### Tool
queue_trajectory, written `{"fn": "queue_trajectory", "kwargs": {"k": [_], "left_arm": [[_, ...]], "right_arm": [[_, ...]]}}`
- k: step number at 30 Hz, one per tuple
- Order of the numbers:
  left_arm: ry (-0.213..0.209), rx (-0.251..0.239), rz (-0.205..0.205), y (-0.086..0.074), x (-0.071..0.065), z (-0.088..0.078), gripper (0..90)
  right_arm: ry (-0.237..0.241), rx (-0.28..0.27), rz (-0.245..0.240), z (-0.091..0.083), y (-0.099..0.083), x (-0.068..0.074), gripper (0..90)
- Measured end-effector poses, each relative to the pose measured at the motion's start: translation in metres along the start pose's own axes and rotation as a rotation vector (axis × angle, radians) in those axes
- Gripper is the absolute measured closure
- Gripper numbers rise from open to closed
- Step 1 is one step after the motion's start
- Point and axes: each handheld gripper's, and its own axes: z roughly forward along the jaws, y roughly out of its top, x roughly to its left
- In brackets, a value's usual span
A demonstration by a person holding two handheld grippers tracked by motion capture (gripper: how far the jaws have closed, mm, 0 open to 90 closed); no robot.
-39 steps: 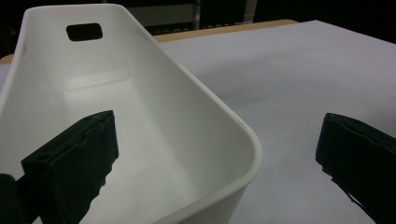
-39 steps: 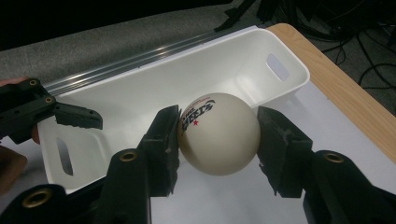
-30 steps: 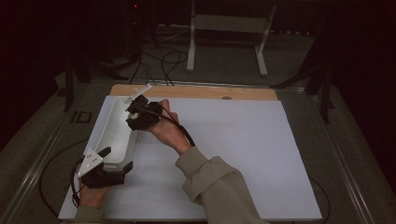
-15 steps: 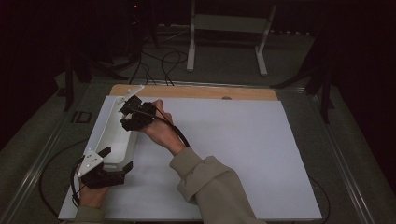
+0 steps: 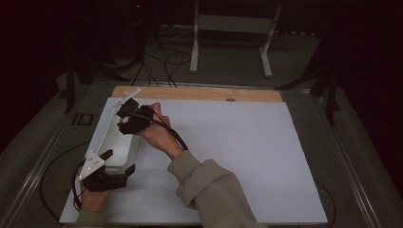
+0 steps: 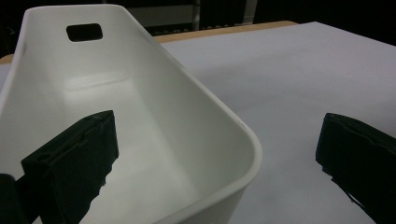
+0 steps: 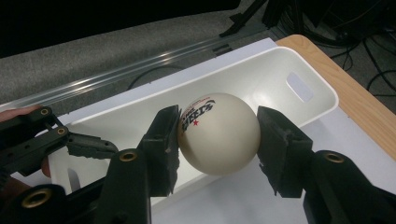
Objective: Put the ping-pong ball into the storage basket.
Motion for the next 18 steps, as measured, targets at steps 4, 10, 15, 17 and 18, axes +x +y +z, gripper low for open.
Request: {"fn": "queue_trajectory", "kwargs": {"k": [4, 10, 15, 17, 18], "left_arm": [[0.000, -0.002, -0.002, -0.0001, -0.0001, 0.0001, 0.0], [0.001, -0.002, -0.002, 0.0000, -0.0002, 0.0001, 0.0], [0.000, -0.003, -0.003, 0.0000, -0.0001, 0.0001, 0.0], [0.000, -0.003, -0.003, -0.0001, -0.0001, 0.0001, 0.0], [0.000, -0.004, -0.004, -0.0001, -0.0002, 0.0001, 0.0]], "right_arm": [[0.005, 0.000, -0.003, 0.0024, 0.0016, 0.0023, 50.5], [0.015, -0.002, -0.009, 0.0062, 0.0039, 0.0067, 50.4], [0.021, -0.001, -0.006, 0.0101, 0.0050, 0.0094, 50.4], [0.025, 0.000, -0.008, 0.0106, 0.0054, 0.0100, 50.4], [0.025, 0.000, -0.009, 0.0110, 0.0058, 0.0109, 50.4]]}}
